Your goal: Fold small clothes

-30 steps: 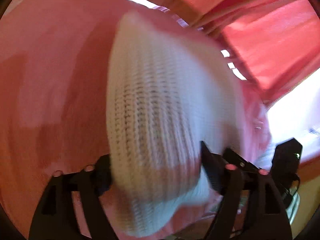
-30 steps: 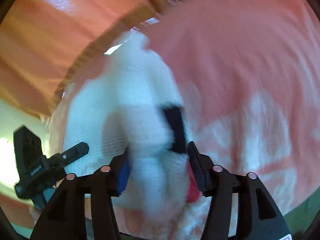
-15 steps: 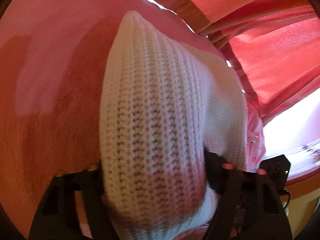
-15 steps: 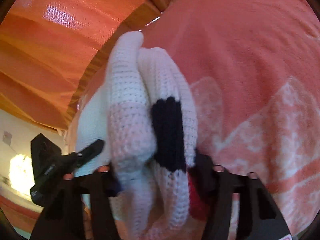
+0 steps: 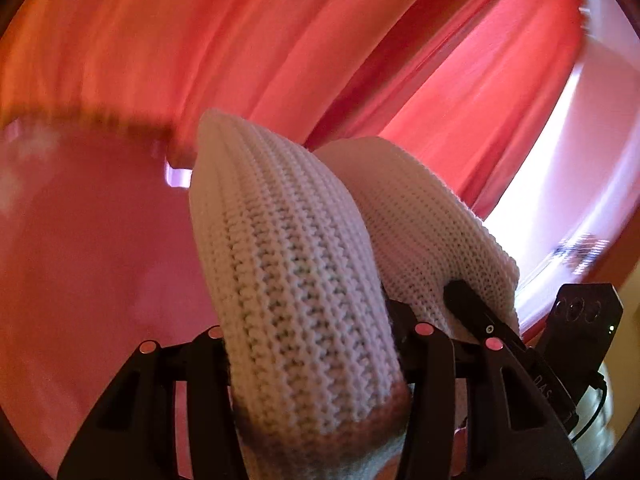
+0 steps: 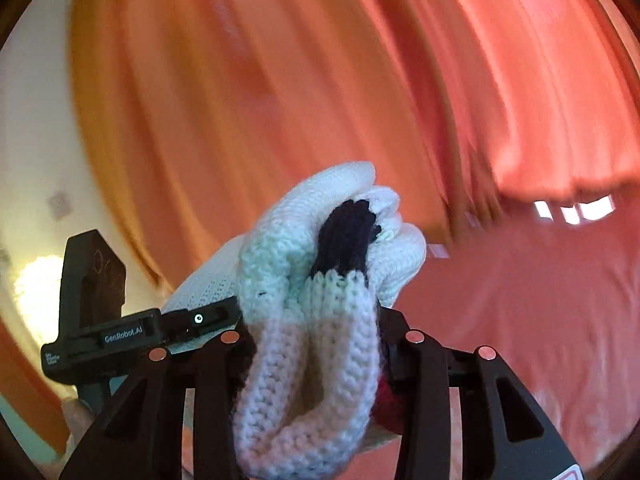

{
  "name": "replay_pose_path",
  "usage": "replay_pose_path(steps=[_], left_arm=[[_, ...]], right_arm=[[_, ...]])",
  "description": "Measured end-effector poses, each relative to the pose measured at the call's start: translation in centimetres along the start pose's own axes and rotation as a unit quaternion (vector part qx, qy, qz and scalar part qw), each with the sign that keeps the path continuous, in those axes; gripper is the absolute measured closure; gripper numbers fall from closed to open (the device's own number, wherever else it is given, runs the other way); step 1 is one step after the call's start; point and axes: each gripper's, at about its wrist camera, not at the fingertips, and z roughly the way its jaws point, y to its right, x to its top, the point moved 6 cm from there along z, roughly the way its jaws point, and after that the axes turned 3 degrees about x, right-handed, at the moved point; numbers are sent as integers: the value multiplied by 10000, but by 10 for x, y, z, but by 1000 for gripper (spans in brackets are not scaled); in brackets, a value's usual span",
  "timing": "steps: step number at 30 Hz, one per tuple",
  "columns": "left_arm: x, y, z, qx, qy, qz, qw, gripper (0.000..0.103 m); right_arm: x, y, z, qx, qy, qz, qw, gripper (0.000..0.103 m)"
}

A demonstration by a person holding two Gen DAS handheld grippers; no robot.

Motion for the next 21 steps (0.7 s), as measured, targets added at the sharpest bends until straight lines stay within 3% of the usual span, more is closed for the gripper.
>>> replay_pose_path(steps=[4, 7, 10, 12, 13, 14, 15, 16, 17, 19, 21], left_arm=[[40, 3, -56, 44, 670, 386, 9970, 55], [52, -26, -75, 318, 913, 424, 9944, 52], [44, -84, -59, 756, 737, 235, 9941, 47], [22, -151, -23, 1414, 414, -116, 9890, 40], [10, -175, -9, 1723, 172, -250, 9846, 40], [-10, -212, 10, 2175, -252, -505, 9744, 41], [-27, -237, 19, 2576, -586, -748, 9616, 50], [-41, -255, 23, 2892, -845, -983, 9485, 50], [-41, -258, 18, 3060, -810, -912, 9442, 49], [-33, -248, 9, 3013, -584, -582, 9500, 49], [-26, -237, 4, 2931, -346, -499, 9541, 46]], right_arm=[[32, -49, 4, 504, 310, -369, 9976, 62], [32, -62, 36, 709, 138, -474, 9963, 58], [-2, -50, 112, 908, -617, -260, 9936, 46], [-36, -27, 163, 693, -1152, -334, 9904, 43], [-58, -12, 186, 382, -1451, -429, 9877, 44], [-81, 7, 205, -151, -1774, -599, 9822, 53], [-99, 23, 214, -610, -1975, -698, 9759, 67], [-109, 30, 216, -636, -2137, -538, 9733, 75], [-110, 28, 215, -410, -2196, -308, 9742, 81], [-98, 17, 213, 86, -2041, -146, 9788, 81], [-84, -9, 210, 273, -1818, -546, 9814, 80]])
